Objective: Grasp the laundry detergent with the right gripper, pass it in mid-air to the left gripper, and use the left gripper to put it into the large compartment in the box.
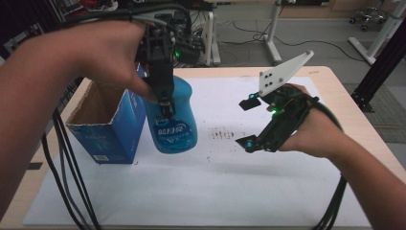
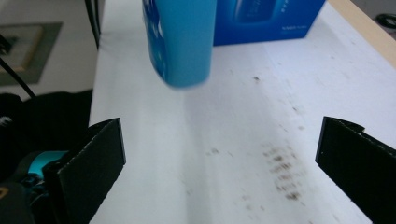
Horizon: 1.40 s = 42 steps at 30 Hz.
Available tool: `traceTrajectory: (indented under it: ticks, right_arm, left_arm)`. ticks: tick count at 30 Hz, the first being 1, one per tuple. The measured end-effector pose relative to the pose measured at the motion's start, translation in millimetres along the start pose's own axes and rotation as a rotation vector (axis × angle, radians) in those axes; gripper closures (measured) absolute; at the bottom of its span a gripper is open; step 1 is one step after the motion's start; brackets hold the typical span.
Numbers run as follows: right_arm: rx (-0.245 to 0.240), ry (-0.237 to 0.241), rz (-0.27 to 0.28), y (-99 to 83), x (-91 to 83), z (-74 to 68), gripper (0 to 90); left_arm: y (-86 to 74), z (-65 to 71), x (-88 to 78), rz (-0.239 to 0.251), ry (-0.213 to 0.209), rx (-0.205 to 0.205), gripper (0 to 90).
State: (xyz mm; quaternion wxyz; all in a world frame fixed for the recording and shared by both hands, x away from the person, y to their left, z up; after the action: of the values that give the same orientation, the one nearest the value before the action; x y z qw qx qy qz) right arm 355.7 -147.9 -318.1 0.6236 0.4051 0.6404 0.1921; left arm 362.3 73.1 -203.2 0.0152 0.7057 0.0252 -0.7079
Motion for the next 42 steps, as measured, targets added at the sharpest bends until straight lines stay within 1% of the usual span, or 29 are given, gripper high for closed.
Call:
traceTrajectory:
  ticks: [1, 2, 4, 7, 8, 9, 11, 13, 15, 16, 19, 22, 26, 27, 28, 30, 31, 34, 38, 39, 41, 42]
  right_arm:
    - [0.0, 0.0, 0.0, 0.0, 0.0, 0.0, 0.7]
    - [-0.005, -0.018, -0.01, 1.2, -3.7, 0.9, 0.7]
    - [-0.007, -0.027, -0.047, 3.6, -11.0, 3.3, 0.8]
    - [-0.016, -0.043, -0.087, 7.6, -21.7, 6.9, 0.8]
    - [-0.016, -0.053, -0.101, 8.9, -25.1, 7.7, 0.8]
    - [-0.018, -0.059, -0.112, 10.3, -28.2, 8.7, 0.8]
    - [-0.023, -0.068, -0.133, 13.4, -35.2, 10.4, 0.8]
    - [-0.029, -0.075, -0.143, 15.6, -39.6, 11.1, 0.8]
    - [-0.033, -0.083, -0.156, 18.1, -44.1, 11.6, 0.8]
    - [-0.035, -0.085, -0.161, 19.2, -45.8, 11.9, 0.8]
    - [-0.035, -0.093, -0.172, 22.1, -50.0, 13.8, 0.9]
    - [-0.03, -0.103, -0.178, 24.8, -53.9, 15.9, 0.9]
    - [-0.029, -0.117, -0.174, 26.4, -57.5, 17.1, 0.9]
    - [-0.025, -0.119, -0.172, 26.3, -58.0, 17.4, 0.9]
    - [-0.026, -0.117, -0.17, 26.0, -58.0, 18.2, 1.0]
    - [-0.022, -0.125, -0.172, 25.4, -57.8, 18.5, 1.0]
    - [-0.02, -0.122, -0.174, 25.2, -57.5, 18.8, 1.0]
    - [-0.02, -0.124, -0.177, 25.3, -56.3, 19.4, 1.0]
    - [-0.016, -0.123, -0.179, 25.7, -54.8, 20.3, 1.0]
    - [-0.016, -0.122, -0.178, 25.7, -54.4, 20.5, 1.0]
    - [-0.016, -0.12, -0.18, 25.6, -54.2, 21.1, 1.0]
    - [-0.014, -0.122, -0.181, 25.5, -54.1, 21.3, 1.0]
  left_arm:
    - [-3.3, -1.9, -5.2, 0.006, 0.0, -0.03, 38.7]
    - [-7.0, -4.8, -11.2, 0.007, -0.003, -0.044, 38.7]
    - [-15.2, -8.8, -23.2, 0.016, -0.008, -0.092, 38.7]
    - [-28.5, -13.9, -41.3, 0.026, -0.016, -0.184, 38.7]
    - [-33.2, -15.3, -47.0, 0.032, -0.018, -0.221, 38.7]
    - [-38.2, -17.4, -52.6, 0.036, -0.018, -0.246, 38.6]
    - [-49.0, -20.8, -63.3, 0.05, -0.022, -0.313, 38.7]
    - [-60.8, -25.8, -72.4, 0.075, -0.027, -0.405, 38.6]
    - [-71.8, -29.9, -79.6, 0.089, -0.02, -0.477, 38.7]
    - [-77.1, -31.7, -82.4, 0.095, -0.016, -0.522, 38.6]
    - [-91.5, -35.3, -87.8, 0.097, 0.012, -0.64, 38.6]
    - [-107.6, -42.3, -89.4, 0.077, 0.011, -0.739, 38.6]
    - [-125.7, -48.7, -86.6, 0.05, 0.016, -0.841, 38.6]
    - [-129.8, -50.1, -85.9, 0.05, 0.021, -0.872, 38.6]
    - [-133.4, -51.5, -85.5, 0.045, 0.024, -0.889, 38.7]
    - [-139.6, -53.1, -84.0, 0.035, 0.027, -0.939, 38.6]
    - [-142.1, -53.7, -83.3, 0.032, 0.029, -0.959, 38.7]
    - [-148.8, -56.0, -81.1, 0.022, 0.03, -1.009, 38.7]
    - [-155.4, -59.4, -75.8, 0.003, 0.039, -1.052, 38.6]
    - [-156.9, -60.3, -74.3, -0.008, 0.041, -1.051, 38.7]
    - [-159.7, -61.9, -70.0, -0.024, 0.041, -1.064, 38.7]
    - [-161.0, -62.8, -67.8, -0.032, 0.039, -1.063, 38.6]
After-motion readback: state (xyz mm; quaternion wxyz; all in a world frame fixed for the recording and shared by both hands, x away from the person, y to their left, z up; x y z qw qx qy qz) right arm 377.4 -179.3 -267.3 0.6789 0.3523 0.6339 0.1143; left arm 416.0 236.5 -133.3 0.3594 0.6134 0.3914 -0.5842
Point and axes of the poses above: each handheld gripper's, and its own axes: x roughly forward along the jaws, y roughly out of its top, z roughly to its right, the point moved 1 cm from there along x, roughly forward along the jaws, and after that the axes turned 11 degrees about x, right-handed, at the moved point
